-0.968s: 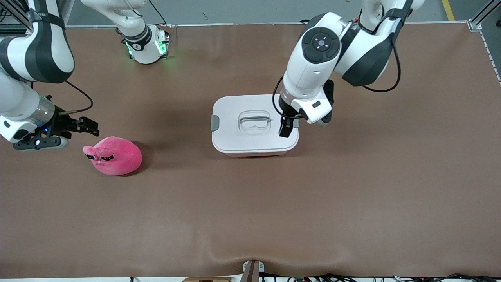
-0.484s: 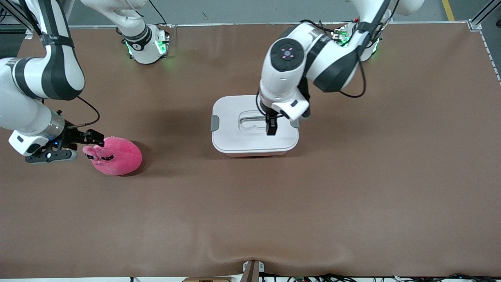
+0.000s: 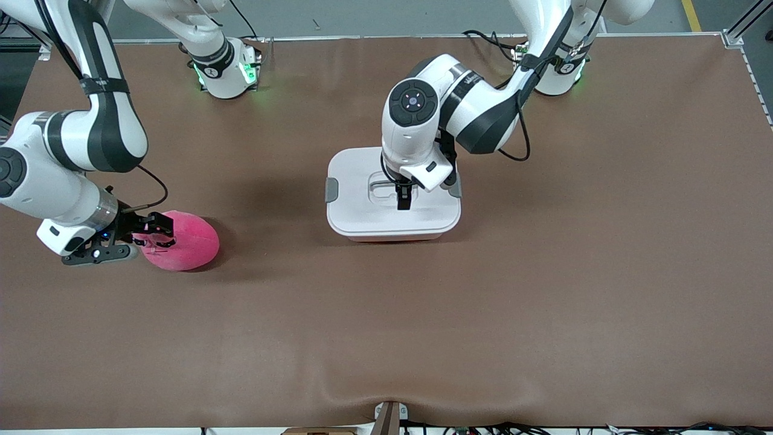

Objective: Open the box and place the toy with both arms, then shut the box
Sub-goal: 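Grasp the lid handle with the left gripper while the right gripper grasps the toy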

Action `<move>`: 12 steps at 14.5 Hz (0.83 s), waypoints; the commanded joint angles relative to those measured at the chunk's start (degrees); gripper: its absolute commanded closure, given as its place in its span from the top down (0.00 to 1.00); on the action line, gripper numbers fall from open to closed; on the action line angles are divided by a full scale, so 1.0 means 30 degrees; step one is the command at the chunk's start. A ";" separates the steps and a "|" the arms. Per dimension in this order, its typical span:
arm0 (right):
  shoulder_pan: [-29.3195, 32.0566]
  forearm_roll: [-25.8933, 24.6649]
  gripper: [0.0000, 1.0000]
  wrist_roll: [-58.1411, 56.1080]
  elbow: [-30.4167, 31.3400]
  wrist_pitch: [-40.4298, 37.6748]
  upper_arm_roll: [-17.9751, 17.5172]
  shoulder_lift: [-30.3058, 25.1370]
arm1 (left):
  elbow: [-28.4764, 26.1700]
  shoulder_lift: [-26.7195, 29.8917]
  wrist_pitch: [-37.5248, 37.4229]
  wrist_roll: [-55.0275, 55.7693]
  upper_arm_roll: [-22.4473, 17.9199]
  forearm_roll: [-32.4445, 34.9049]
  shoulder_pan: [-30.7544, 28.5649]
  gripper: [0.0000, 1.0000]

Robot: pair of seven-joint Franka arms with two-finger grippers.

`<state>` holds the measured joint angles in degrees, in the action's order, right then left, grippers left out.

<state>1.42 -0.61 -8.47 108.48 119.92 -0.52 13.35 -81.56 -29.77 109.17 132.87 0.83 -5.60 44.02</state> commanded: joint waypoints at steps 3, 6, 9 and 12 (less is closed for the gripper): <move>0.0082 -0.0413 1.00 0.0302 0.0810 0.1361 -0.0030 0.0385 | -0.0292 -0.0505 0.1194 0.0094 -0.0189 0.0021 0.0677 1.00; 0.0111 -0.0413 1.00 0.0449 0.0900 0.1481 -0.0030 0.0589 | -0.0293 -0.0914 0.1579 0.1029 -0.0189 0.0021 0.0939 1.00; 0.0111 -0.0413 1.00 0.0567 0.1075 0.1745 -0.0030 0.0590 | -0.0731 -0.0945 0.1608 0.1237 -0.0189 0.0051 0.1116 1.00; 0.0111 -0.0413 1.00 0.0567 0.1251 0.1745 -0.0030 0.0648 | -0.1637 -0.0624 0.1784 0.1266 -0.0218 0.0312 0.1437 0.90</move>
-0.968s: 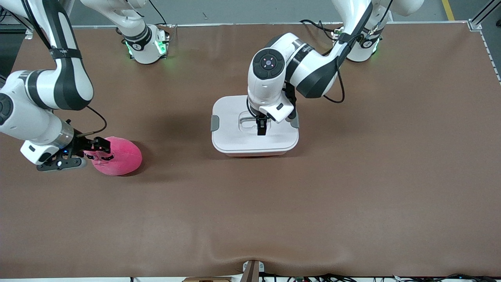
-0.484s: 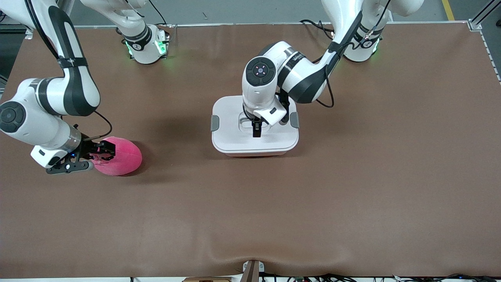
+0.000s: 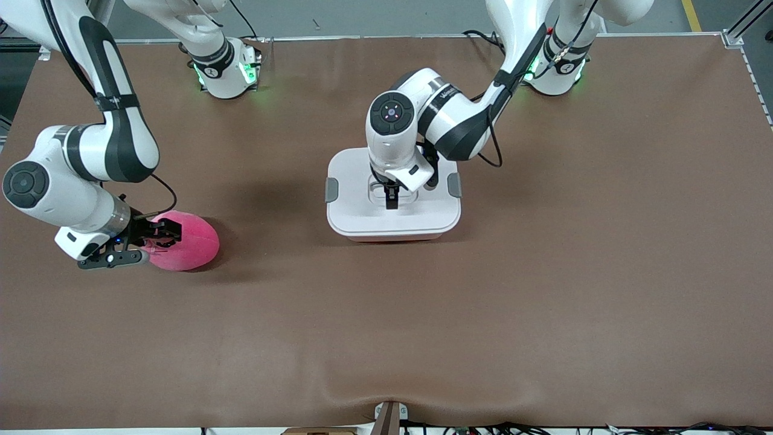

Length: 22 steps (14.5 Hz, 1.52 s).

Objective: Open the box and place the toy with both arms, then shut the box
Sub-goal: 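Grasp the lid handle with the left gripper while the right gripper grasps the toy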

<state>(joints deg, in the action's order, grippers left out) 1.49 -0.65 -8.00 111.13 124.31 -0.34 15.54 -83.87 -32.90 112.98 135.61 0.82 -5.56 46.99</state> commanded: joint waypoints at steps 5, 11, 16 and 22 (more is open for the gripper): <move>0.0088 -0.0426 0.75 0.0383 0.0516 0.0281 -0.0092 -0.0025 | -0.1281 0.0741 0.0512 0.0469 -0.0215 0.0535 0.0479 0.63; 0.0088 -0.0456 0.72 0.0296 0.0516 0.0369 -0.0092 0.0151 | -0.2190 0.1768 0.0512 0.0705 -0.0186 0.0565 0.0420 0.54; 0.0088 -0.0749 0.56 0.0207 0.0516 0.0281 -0.0092 0.0297 | -0.2190 0.1592 0.1067 0.0705 -0.0186 0.0565 0.0449 0.47; 0.0029 -0.0749 0.11 0.0207 0.0516 0.0106 -0.0092 0.0386 | -0.2161 0.1621 0.1391 0.0705 -0.0186 0.0565 0.0449 0.00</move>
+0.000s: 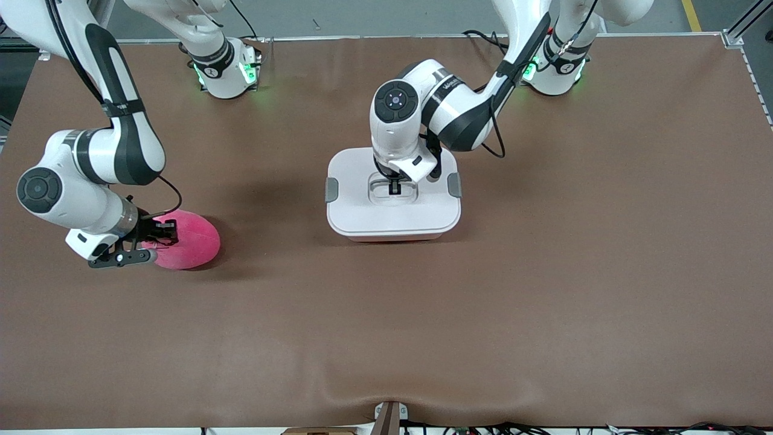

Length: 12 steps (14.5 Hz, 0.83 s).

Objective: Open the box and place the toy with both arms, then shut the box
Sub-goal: 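Grasp the lid handle with the left gripper while the right gripper grasps the toy, then lift the lid with the left gripper while the right gripper lifts the toy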

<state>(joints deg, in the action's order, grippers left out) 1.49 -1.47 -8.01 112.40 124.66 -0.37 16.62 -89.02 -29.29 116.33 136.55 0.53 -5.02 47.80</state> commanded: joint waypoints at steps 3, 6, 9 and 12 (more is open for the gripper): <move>-0.0027 -0.0446 0.00 0.0208 0.0062 -0.0040 -0.0083 0.0026 | -0.0444 0.0446 0.0278 0.0363 -0.0088 0.0385 0.0178 0.00; -0.0406 -0.0475 0.00 0.0208 -0.0259 -0.0623 -0.0112 -0.0178 | -0.0444 0.0533 0.0248 0.0334 -0.0088 0.0385 0.0178 0.00; -0.1081 -0.0475 0.00 0.0150 -0.0874 -0.1766 -0.0141 -0.0674 | -0.0443 0.0738 0.0132 0.0276 -0.0030 0.0385 0.0178 0.00; -0.1549 -0.0446 0.00 -0.0930 -0.0905 -0.1798 -0.0200 -0.1494 | -0.0473 0.0914 0.0043 0.0217 0.0146 0.0385 0.0208 0.00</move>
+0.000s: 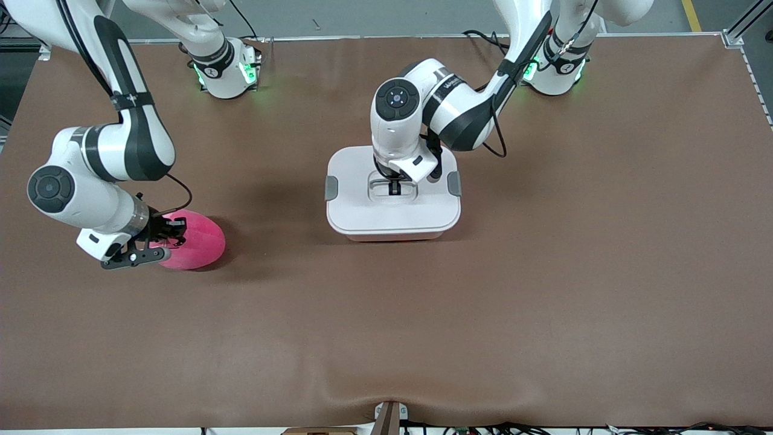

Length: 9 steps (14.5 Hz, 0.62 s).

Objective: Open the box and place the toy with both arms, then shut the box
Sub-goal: 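Lift the lid with the left gripper while the right gripper lifts the toy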

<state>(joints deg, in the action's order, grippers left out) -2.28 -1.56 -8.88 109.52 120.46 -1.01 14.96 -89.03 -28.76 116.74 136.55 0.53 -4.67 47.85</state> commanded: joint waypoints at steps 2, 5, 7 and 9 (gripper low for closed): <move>-0.0499 -0.0418 0.00 -0.1343 -0.0205 -0.0426 -0.0044 -0.1236 | -0.0470 0.0827 -0.0124 0.0188 0.0174 0.0267 0.0194 0.00; -0.1171 -0.0389 0.00 -0.2690 -0.0848 -0.0397 -0.0073 -0.1413 | -0.0499 0.0857 -0.0095 0.0188 0.0174 0.0441 0.0223 0.00; -0.1990 -0.0418 0.00 -0.3976 -0.1579 -0.0456 -0.0044 -0.1559 | -0.0586 0.0973 -0.0124 0.0246 0.0174 0.0560 0.0311 0.00; -0.2257 -0.0389 0.00 -0.5995 -0.1876 -0.0804 -0.0073 -0.2055 | -0.0820 0.1207 -0.0124 0.0246 0.0174 0.0560 0.0311 0.00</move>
<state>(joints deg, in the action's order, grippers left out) -7.81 -1.61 -21.97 105.12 120.04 -1.51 10.83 -89.15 -27.98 116.67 136.55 0.80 -3.49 48.09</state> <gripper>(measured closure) 0.890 0.934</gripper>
